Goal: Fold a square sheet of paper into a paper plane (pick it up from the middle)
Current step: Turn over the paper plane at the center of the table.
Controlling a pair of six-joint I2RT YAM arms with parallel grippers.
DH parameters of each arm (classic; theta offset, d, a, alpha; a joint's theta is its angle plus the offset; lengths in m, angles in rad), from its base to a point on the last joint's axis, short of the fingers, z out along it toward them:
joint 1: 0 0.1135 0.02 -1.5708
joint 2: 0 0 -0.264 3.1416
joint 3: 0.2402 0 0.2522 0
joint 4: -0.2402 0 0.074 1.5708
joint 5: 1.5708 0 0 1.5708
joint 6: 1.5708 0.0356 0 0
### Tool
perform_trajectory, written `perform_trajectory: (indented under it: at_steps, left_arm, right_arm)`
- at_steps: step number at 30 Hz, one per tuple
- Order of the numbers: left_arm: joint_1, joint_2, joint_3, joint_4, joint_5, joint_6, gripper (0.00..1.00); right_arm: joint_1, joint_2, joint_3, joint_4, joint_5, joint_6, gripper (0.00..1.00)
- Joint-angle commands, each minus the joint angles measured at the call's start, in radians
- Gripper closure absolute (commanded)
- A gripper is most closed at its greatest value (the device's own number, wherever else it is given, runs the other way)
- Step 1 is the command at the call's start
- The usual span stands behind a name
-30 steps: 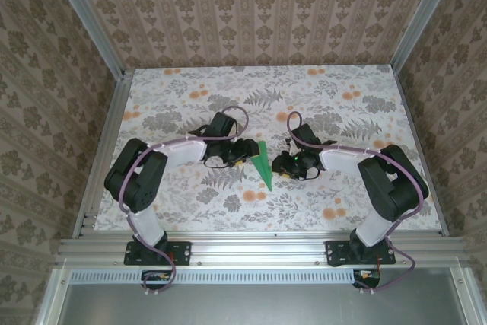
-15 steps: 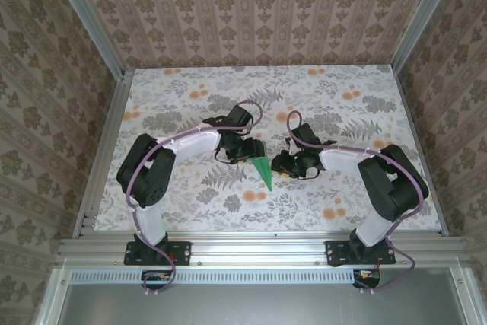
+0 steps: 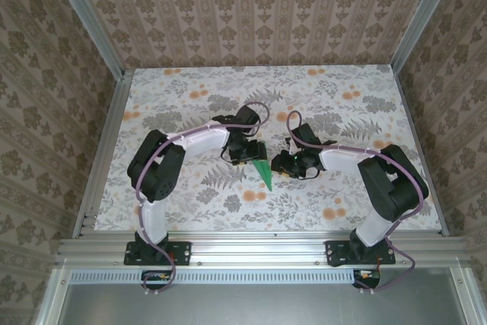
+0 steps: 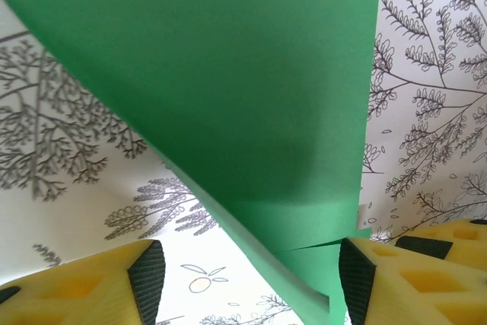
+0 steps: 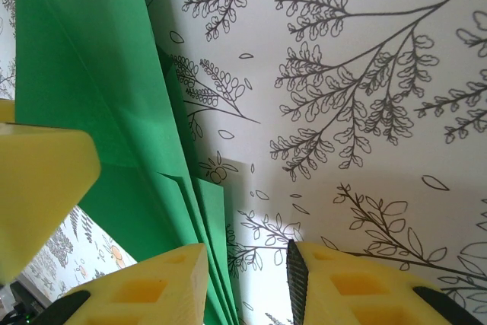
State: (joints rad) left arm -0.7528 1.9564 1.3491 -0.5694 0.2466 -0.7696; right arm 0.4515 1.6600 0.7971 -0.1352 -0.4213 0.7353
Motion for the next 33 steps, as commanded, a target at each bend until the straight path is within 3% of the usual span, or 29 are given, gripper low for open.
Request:
perform_trajectory:
  at_steps: [1,12,24,33]
  left_arm:
    - [-0.010,0.032,0.032,-0.040,0.010,0.029,0.39]
    - [-0.008,-0.041,-0.029,-0.001,-0.006,0.038,0.61]
    - [0.007,-0.109,-0.124,0.091,0.022,0.020,1.00]
    - [0.063,-0.188,-0.289,0.287,0.114,0.020,1.00]
  right_arm:
    - [-0.001,-0.008,-0.004,-0.004,0.017,-0.012,0.65]
    - [-0.002,-0.005,-0.003,0.001,0.016,-0.005,0.65]
    - [0.000,0.000,-0.004,0.050,-0.038,0.016,0.64]
    - [0.004,-0.001,-0.003,0.083,-0.066,0.018,0.60]
